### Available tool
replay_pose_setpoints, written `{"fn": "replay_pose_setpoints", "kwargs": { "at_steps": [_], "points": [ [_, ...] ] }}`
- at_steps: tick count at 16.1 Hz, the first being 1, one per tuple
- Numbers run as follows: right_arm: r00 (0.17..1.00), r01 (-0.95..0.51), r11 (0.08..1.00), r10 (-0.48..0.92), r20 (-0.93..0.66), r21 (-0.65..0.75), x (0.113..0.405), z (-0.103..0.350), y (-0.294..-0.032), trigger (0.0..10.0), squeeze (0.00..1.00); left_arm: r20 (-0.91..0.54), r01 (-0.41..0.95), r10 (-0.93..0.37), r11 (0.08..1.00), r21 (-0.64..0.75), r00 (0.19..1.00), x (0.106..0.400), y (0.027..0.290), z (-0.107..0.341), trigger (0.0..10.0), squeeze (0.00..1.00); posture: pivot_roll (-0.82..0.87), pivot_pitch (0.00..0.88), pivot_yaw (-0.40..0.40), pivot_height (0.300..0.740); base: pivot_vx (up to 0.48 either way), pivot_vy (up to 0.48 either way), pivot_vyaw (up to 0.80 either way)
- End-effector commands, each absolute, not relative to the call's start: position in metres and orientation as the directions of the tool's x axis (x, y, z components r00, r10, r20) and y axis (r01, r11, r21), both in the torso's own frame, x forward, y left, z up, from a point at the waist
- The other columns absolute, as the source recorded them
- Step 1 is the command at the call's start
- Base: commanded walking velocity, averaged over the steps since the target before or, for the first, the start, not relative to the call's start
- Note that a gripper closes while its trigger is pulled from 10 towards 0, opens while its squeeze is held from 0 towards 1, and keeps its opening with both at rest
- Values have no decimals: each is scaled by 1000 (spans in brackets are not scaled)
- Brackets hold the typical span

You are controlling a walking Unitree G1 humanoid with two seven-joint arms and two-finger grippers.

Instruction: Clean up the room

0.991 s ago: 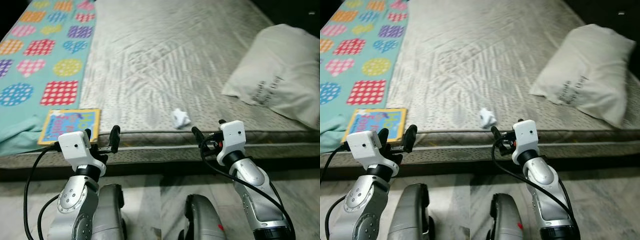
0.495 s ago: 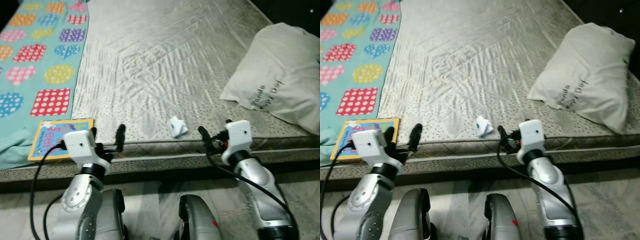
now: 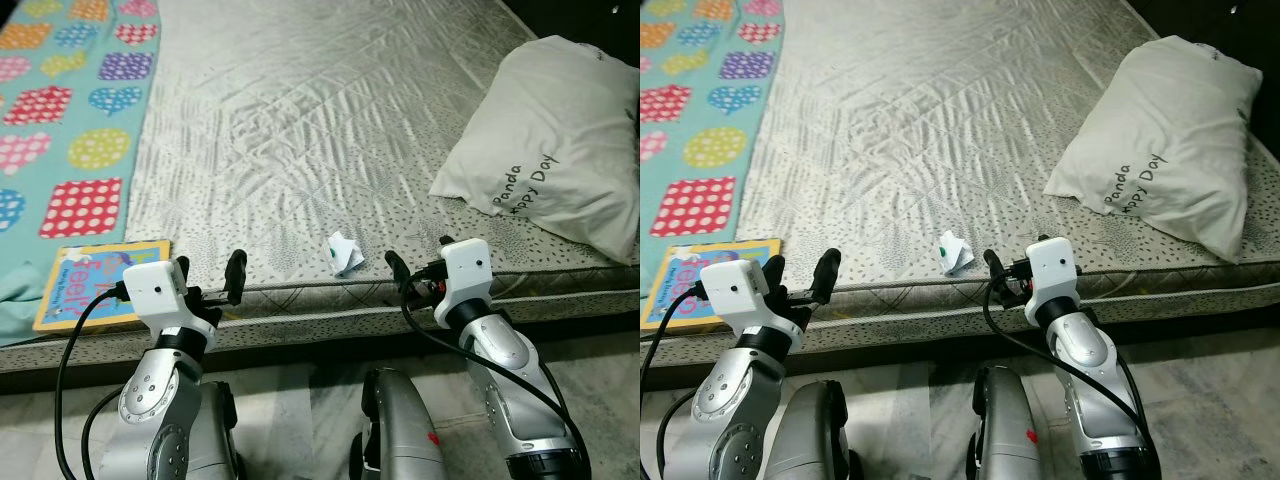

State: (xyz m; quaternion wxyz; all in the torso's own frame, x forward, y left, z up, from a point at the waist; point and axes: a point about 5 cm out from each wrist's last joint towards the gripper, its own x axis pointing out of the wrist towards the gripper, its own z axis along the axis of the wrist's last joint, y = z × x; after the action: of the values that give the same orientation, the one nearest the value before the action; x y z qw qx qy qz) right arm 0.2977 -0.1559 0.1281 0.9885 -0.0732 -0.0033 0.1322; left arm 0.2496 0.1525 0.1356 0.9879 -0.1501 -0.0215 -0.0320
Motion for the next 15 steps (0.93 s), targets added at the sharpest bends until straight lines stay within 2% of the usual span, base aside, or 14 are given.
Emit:
{"fn": "replay_pose_setpoints", "kwargs": {
  "at_steps": [1, 6, 8, 11, 13, 15],
  "points": [
    [963, -269, 950, 270, -14, -159, 298, 128, -156, 10000, 0, 22, 43, -39, 956, -291, 999, 248, 154, 131, 10000, 0, -51, 186, -40, 569, 0, 0, 0],
    [958, -287, 945, 287, -23, -156, 300, 128, -154, 10000, 0, 21, 53, -49, 954, -294, 999, 247, 152, 131, 10000, 0, -45, 192, -46, 569, 0, 0, 0],
    [956, -291, 944, 292, -19, -155, 298, 128, -155, 10000, 0, 19, 50, -46, 954, -295, 999, 246, 154, 132, 10000, 0, -43, 206, -47, 539, 0, 0, 0],
    [955, -295, 940, 294, -31, -169, 301, 127, -157, 10000, 0, 13, 31, -28, 957, -289, 1000, 245, 158, 132, 10000, 0, -41, 228, -50, 534, 0, 0, 0],
    [941, -338, 914, 333, -61, -225, 307, 126, -153, 10000, 0, 7, 11, -9, 960, -280, 1000, 243, 161, 133, 10000, 0, -37, 252, -52, 534, 0, 0, 0],
    [927, -372, 907, 354, -121, -198, 318, 122, -145, 10000, 0, 2, 2, -2, 961, -275, 1000, 241, 162, 134, 10000, 0, -25, 277, -53, 534, 0, 0, 0]
  ]
}}
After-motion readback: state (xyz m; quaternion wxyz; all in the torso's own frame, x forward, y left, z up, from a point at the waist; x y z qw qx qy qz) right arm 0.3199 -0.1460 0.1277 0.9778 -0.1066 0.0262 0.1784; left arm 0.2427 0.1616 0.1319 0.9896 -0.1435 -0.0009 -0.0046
